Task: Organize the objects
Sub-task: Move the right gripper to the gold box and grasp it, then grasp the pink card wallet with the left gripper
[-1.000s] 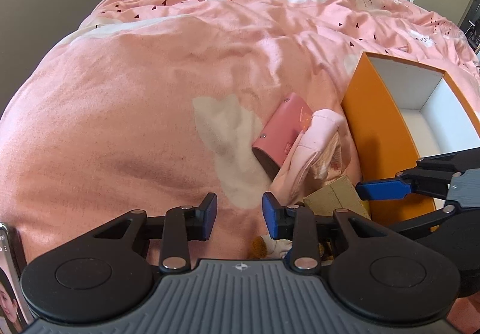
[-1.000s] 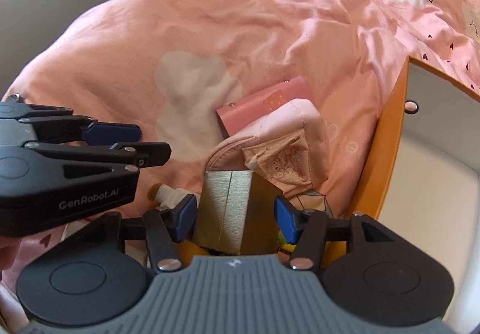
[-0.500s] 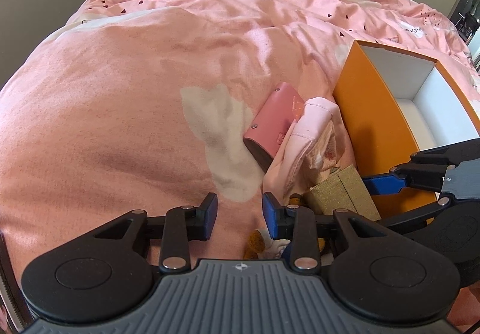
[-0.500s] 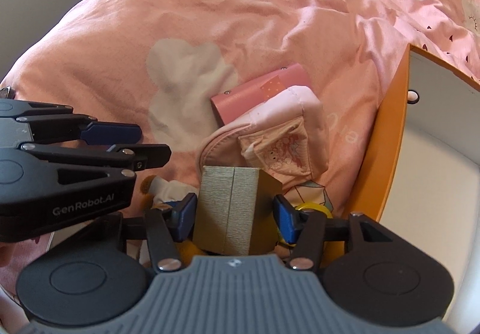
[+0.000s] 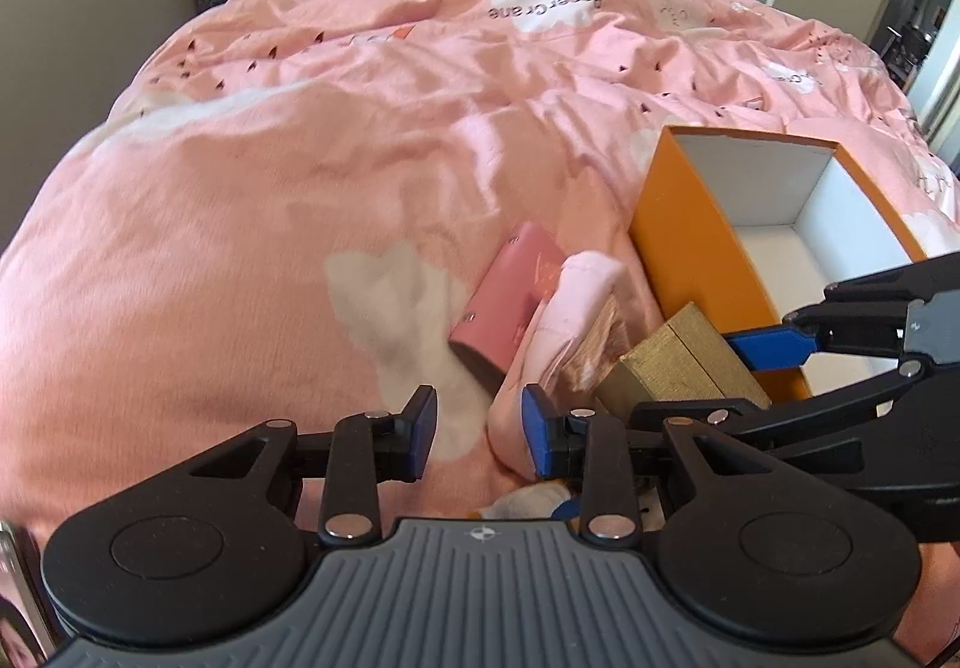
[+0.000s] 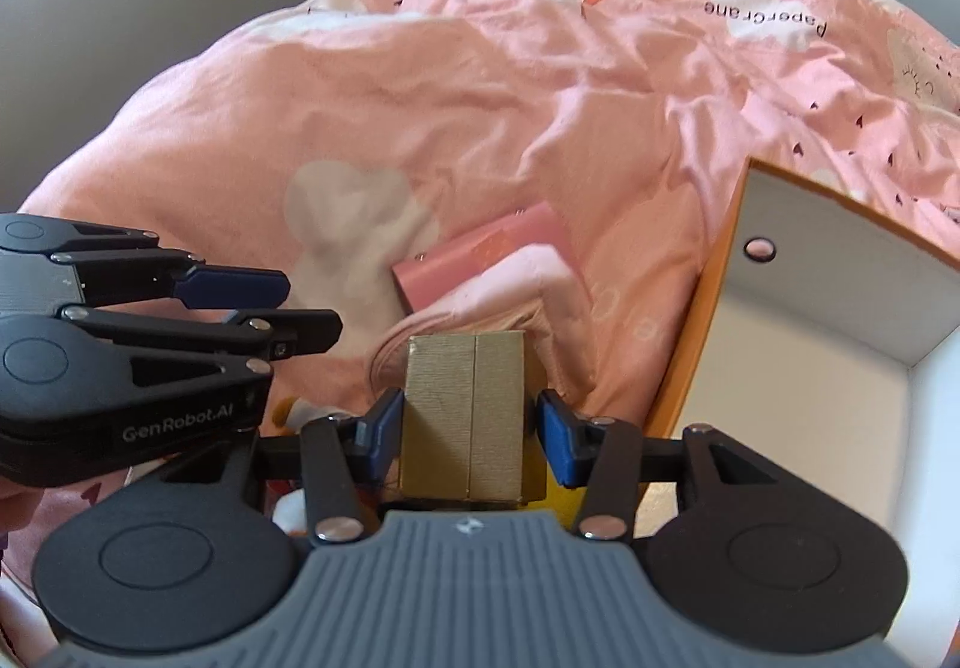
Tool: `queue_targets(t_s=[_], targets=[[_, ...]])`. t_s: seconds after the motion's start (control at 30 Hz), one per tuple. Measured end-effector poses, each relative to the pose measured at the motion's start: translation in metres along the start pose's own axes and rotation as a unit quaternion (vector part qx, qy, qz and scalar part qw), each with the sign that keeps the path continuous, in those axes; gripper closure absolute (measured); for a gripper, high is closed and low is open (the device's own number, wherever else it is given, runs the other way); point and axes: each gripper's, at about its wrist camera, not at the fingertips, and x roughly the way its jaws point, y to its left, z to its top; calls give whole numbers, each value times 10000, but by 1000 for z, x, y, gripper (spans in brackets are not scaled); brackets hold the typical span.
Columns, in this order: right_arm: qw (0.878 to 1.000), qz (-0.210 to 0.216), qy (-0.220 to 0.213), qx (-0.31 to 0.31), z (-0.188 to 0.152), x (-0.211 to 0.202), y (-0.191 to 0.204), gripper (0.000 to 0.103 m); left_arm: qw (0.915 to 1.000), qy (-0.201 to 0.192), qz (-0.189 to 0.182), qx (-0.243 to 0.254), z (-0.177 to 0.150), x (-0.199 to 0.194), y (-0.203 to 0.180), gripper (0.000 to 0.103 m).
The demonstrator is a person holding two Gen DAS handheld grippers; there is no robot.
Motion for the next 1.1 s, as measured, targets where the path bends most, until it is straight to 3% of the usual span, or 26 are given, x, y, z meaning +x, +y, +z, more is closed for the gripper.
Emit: queue_targets(t_s=[0.27,0.47,0.67,0.93,1.1], targets=[[9995,-89,-281,129,24,-24,-25,53,9958,132,-173,891,41,7,-9,66],[9996,-50,-220,152,39,-19,-42,53,9869,679,-569,1348,66,49,-7,66],[9994,154,-236,222,43,-8,-51,53,9767,1136,-650,1700,70,93,-4,66],[9984,341,-243,370,44,-2,-64,53,9705,1493,-1230,1436,73,133,5,61],[9978,437,-267,430,43,0,-67,53,9727,1464,-1359,1177,71,139,10,62]])
